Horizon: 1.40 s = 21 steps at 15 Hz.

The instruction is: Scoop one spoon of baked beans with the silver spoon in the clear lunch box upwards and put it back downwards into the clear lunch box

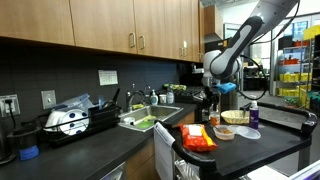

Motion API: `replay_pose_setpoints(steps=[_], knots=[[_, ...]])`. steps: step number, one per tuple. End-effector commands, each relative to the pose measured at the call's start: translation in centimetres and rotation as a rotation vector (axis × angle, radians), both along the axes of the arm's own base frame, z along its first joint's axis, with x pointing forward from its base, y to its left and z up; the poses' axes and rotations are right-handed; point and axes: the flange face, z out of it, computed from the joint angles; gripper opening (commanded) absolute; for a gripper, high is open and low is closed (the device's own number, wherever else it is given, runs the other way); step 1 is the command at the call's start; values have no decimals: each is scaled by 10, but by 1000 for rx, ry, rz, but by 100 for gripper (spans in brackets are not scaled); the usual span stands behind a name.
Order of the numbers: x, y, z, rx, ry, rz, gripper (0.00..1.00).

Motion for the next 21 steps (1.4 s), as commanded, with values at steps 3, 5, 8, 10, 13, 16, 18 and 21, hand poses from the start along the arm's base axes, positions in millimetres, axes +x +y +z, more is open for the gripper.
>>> replay_pose_setpoints(steps=[3, 5, 8, 10, 13, 16, 18, 21], knots=[[11, 0, -23, -5, -17, -3, 100], [14, -2, -30, -5, -20, -1, 100], [20, -9, -39, 5, -28, -5, 100], [24, -13, -44, 11, -28, -2, 100], [29, -20, -51, 15, -26, 2, 100], [34, -26, -58, 16, -23, 1, 100], [39, -30, -62, 16, -20, -3, 100], [45, -36, -67, 14, -17, -2, 100]])
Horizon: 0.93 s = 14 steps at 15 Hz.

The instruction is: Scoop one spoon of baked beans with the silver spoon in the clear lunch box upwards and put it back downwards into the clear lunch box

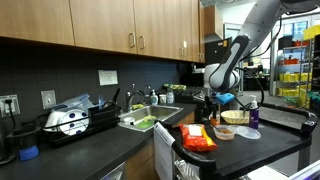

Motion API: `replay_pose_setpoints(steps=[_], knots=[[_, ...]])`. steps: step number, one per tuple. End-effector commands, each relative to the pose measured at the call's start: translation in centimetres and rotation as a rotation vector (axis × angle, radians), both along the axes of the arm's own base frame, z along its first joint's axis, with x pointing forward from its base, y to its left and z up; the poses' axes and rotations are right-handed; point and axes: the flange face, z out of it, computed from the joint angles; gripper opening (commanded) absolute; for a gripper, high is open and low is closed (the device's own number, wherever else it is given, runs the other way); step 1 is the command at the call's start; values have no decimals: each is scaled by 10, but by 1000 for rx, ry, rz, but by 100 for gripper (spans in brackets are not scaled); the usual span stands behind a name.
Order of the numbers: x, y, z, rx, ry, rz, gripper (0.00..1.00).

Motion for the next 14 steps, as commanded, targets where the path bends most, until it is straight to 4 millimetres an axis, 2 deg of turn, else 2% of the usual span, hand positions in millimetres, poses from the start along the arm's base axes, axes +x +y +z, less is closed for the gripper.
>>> replay_pose_setpoints(steps=[1, 10, 14], knots=[[13, -7, -6, -6, -10, 15, 100], [31, -8, -15, -5, -1, 17, 100], [30, -5, -13, -3, -8, 16, 100]])
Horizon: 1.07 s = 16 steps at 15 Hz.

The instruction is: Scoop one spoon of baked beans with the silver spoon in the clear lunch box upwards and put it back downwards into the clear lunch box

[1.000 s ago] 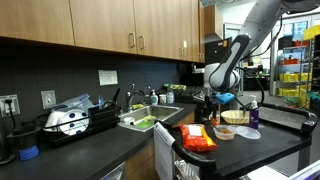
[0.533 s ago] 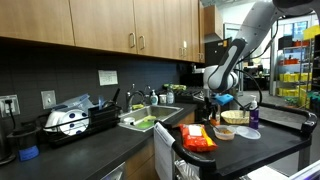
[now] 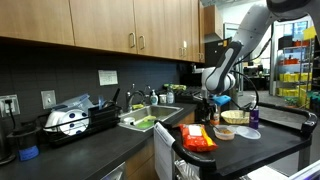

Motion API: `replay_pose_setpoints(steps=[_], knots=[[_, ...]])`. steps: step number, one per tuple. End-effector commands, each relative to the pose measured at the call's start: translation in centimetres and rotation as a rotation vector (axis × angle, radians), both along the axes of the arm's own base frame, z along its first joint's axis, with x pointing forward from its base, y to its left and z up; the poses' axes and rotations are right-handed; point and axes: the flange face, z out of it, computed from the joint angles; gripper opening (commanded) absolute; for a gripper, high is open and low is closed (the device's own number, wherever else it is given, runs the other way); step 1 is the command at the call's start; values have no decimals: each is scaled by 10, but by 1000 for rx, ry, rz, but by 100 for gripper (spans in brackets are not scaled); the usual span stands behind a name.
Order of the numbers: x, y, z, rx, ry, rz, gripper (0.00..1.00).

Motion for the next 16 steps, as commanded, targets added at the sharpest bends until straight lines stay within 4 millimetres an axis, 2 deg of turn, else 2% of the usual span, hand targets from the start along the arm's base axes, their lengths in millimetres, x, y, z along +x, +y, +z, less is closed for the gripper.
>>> replay_pose_setpoints(steps=[1, 11, 14, 15, 16], knots=[[0, 2, 3, -6, -13, 16, 100], [-5, 9, -1, -8, -4, 18, 100], [-6, 11, -2, -8, -2, 20, 89], [-6, 11, -2, -9, -1, 21, 94], [-6, 11, -2, -9, 0, 21, 93]])
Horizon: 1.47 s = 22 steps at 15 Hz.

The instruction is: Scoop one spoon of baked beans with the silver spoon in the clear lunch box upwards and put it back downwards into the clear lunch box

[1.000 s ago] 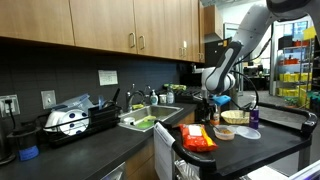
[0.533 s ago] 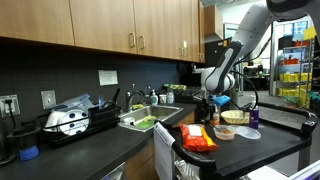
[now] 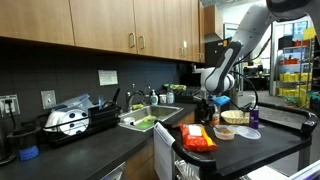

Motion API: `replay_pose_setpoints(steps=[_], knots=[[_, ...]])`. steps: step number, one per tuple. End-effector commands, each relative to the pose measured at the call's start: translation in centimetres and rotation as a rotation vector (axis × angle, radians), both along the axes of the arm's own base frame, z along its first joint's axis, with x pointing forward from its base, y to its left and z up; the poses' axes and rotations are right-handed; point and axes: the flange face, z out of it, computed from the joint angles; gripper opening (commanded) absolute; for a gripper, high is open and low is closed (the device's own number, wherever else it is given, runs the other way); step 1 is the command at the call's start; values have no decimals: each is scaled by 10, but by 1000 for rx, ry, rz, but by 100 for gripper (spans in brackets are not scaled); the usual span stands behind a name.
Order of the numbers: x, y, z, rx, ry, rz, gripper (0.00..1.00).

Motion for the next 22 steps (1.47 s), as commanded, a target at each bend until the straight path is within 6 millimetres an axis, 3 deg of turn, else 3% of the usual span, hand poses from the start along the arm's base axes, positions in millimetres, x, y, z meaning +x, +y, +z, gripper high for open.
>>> replay_pose_setpoints(steps=[1, 7, 19, 21, 22], knots=[[-3, 1, 0, -9, -6, 3, 90], [-6, 2, -1, -10, -3, 4, 87], [-10, 1, -2, -12, 4, 3, 63], [-11, 1, -2, -12, 5, 3, 55], [-11, 1, -2, -12, 5, 3, 57]])
